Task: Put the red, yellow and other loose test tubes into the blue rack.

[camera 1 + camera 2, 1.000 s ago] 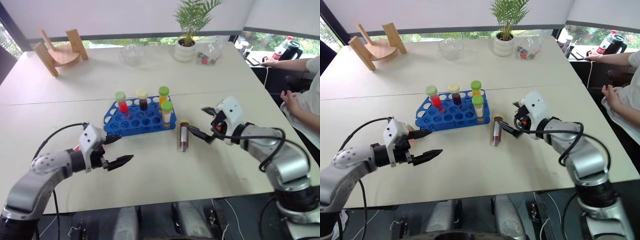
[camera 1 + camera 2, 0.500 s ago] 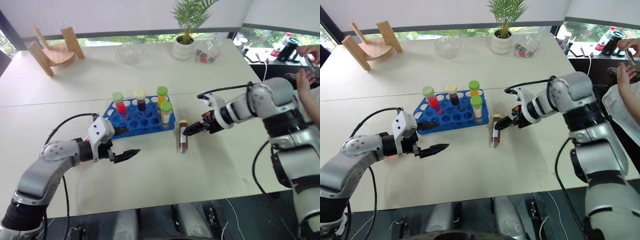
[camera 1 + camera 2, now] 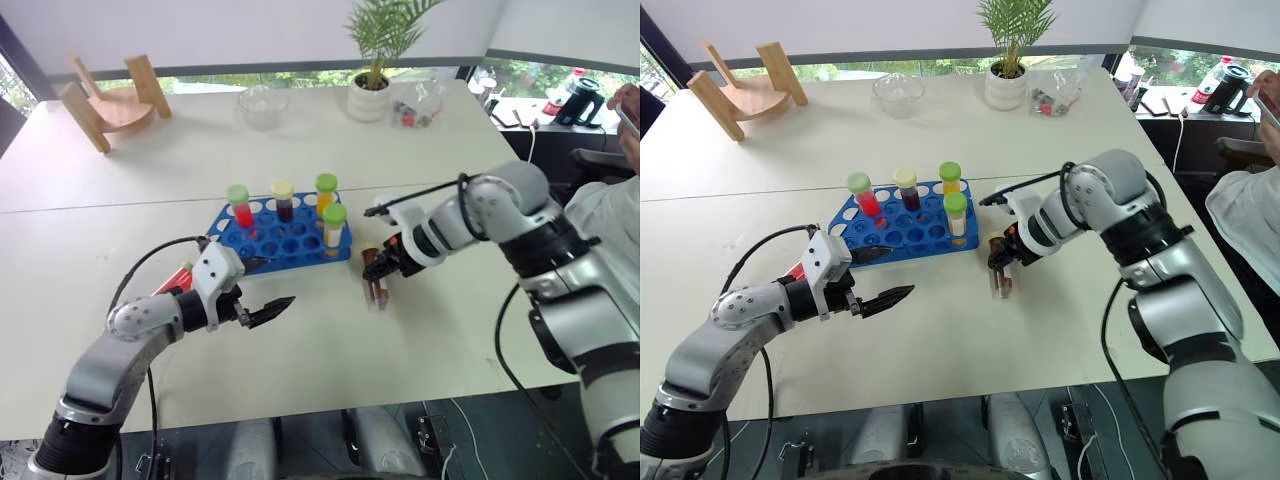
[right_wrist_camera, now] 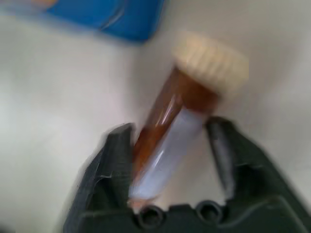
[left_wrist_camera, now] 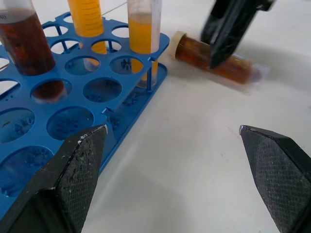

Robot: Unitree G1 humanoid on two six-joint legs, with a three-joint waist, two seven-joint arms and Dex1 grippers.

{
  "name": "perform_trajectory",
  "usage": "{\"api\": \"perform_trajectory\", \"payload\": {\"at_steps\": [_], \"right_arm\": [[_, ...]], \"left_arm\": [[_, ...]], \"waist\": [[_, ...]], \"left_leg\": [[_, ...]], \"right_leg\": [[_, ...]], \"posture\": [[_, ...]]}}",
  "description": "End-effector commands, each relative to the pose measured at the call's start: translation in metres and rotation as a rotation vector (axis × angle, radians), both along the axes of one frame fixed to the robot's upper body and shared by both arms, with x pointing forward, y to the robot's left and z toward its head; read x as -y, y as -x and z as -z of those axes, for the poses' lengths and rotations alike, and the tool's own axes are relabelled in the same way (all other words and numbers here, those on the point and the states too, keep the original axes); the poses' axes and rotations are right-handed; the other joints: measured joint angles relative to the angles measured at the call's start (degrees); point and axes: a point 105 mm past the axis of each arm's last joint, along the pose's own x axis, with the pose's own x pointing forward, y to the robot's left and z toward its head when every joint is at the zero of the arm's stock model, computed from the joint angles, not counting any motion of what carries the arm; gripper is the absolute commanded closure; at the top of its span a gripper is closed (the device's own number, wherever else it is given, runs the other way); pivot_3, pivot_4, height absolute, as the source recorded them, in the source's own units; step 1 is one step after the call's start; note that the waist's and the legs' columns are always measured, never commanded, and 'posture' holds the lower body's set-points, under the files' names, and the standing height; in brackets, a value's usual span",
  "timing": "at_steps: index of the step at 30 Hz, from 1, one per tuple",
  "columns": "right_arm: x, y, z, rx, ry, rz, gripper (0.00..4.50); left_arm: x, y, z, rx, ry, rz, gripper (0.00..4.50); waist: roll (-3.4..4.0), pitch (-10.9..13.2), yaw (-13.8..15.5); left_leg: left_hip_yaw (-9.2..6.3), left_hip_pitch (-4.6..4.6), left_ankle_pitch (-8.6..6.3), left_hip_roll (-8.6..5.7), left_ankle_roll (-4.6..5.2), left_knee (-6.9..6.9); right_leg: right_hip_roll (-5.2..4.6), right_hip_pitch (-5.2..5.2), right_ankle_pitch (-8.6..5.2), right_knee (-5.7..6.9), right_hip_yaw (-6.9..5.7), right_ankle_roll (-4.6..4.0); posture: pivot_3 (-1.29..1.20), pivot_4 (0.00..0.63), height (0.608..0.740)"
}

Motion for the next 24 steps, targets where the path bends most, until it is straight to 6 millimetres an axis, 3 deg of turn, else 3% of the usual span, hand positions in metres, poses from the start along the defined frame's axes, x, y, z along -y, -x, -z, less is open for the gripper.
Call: {"api": "perform_trajectory", "payload": {"at_steps": [1, 4, 6, 7, 8, 9, 11, 13, 15, 18, 21, 24], "right_arm": [[0.027, 0.002, 0.019, -0.026, 0.108, 0.078, 3.72], [0.047, -0.008, 0.014, 0.043, 0.131, 0.133, 3.73], [0.049, -0.006, 0.005, 0.103, 0.084, 0.068, 3.73], [0.041, -0.014, -0.015, 0.33, 0.007, -0.095, 3.73], [0.028, -0.001, -0.033, 0.535, -0.057, -0.369, 3.73], [0.021, 0.024, -0.036, 0.586, -0.093, -0.593, 3.73], [0.019, 0.056, -0.035, 0.54, -0.212, -0.693, 3.73], [0.006, 0.071, -0.046, 0.573, -0.441, -0.616, 3.73], [-0.018, 0.066, -0.063, 0.78, -0.629, -0.497, 3.73], [-0.044, 0.054, -0.082, 1.053, -0.75, -0.321, 3.73], [-0.06, 0.04, -0.081, 1.217, -0.788, -0.102, 3.73], [-0.073, 0.032, -0.07, 1.279, -0.788, 0.023, 3.73]], "left_arm": [[0.003, 0.004, -0.004, 0.027, 0.012, 0.005, 0.0], [0.0, 0.003, -0.002, 0.019, 0.006, -0.001, 0.0], [-0.005, 0.003, -0.001, 0.001, 0.002, -0.004, 0.0], [-0.008, 0.007, -0.001, -0.027, 0.001, 0.006, 0.0], [-0.01, 0.01, -0.001, -0.048, -0.001, 0.016, 0.0], [-0.015, 0.012, -0.002, -0.064, -0.005, 0.017, 0.0], [-0.026, 0.015, -0.004, -0.085, -0.014, 0.012, 0.0], [-0.037, 0.013, -0.009, -0.093, -0.014, -0.006, 0.0], [-0.046, 0.007, -0.019, -0.085, 0.022, -0.033, 0.0], [-0.051, 0.0, -0.038, -0.079, 0.143, -0.057, 0.0], [-0.049, -0.001, -0.037, -0.079, 0.167, -0.08, 0.0], [-0.05, 0.004, -0.02, -0.096, 0.132, -0.115, 0.0]], "waist": [[0.01, -0.02, 0.05], [-0.08, -0.07, 0.67], [-0.08, -0.07, 1.53], [-0.08, -0.06, 2.34], [-0.09, -0.06, 2.76], [-0.01, 0.0, 3.52], [0.08, 0.04, 3.12], [-0.13, -0.04, 2.26], [-0.21, -0.04, 1.11], [-0.13, 0.01, 0.39], [-0.14, -0.02, 0.38], [-0.16, -0.04, 0.41]], "left_leg": [[0.01, 0.02, 0.0, 0.0, 0.0, 0.02], [0.0, 0.04, 0.0, -0.01, 0.0, 0.08], [0.01, 0.04, 0.0, -0.05, 0.0, 0.15], [0.01, 0.03, 0.0, -0.08, -0.01, 0.2], [-0.01, -0.01, 0.01, -0.14, -0.01, 0.2], [0.0, -0.01, 0.0, -0.13, -0.01, 0.22], [0.04, -0.11, -0.01, -0.17, -0.03, 0.14], [0.14, -0.04, -0.01, -0.14, -0.03, 0.05], [0.09, 0.05, -0.01, 0.09, -0.03, 0.06], [-0.01, 0.17, 0.02, 0.15, -0.05, 0.0], [-0.05, 0.15, 0.12, 0.11, -0.22, 0.07], [0.0, 0.12, 0.15, 0.01, -0.29, 0.03]], "right_leg": [[0.0, 0.01, 0.0, 0.01, 0.0, 0.0], [-0.02, 0.09, 0.0, 0.0, 0.0, 0.0], [-0.07, 0.15, -0.01, -0.04, 0.01, -0.01], [-0.09, 0.19, -0.03, -0.11, 0.01, -0.04], [-0.16, 0.2, -0.06, -0.19, 0.0, -0.05], [-0.16, 0.23, -0.06, -0.3, -0.01, -0.04], [-0.25, 0.29, -0.07, -0.7, -0.07, 0.14], [-0.28, 0.33, -0.01, -0.72, -0.03, 0.28], [-0.02, 0.37, 0.07, -0.63, -0.01, 0.2], [0.15, 0.24, 0.13, -0.25, 0.0, 0.06], [0.13, 0.1, 0.12, 0.03, 0.01, 0.05], [-0.01, 0.1, 0.11, 0.02, 0.02, 0.06]], "posture": [[0.0, 0.15, 0.74], [0.0, 0.15, 0.74], [0.0, 0.15, 0.74], [0.0, 0.15, 0.74], [0.0, 0.15, 0.74], [0.0, 0.15, 0.74], [0.0, 0.15, 0.74], [0.0, 0.15, 0.74], [0.0, 0.15, 0.74], [0.0, 0.15, 0.74], [0.0, 0.15, 0.74], [0.0, 0.15, 0.74]]}}
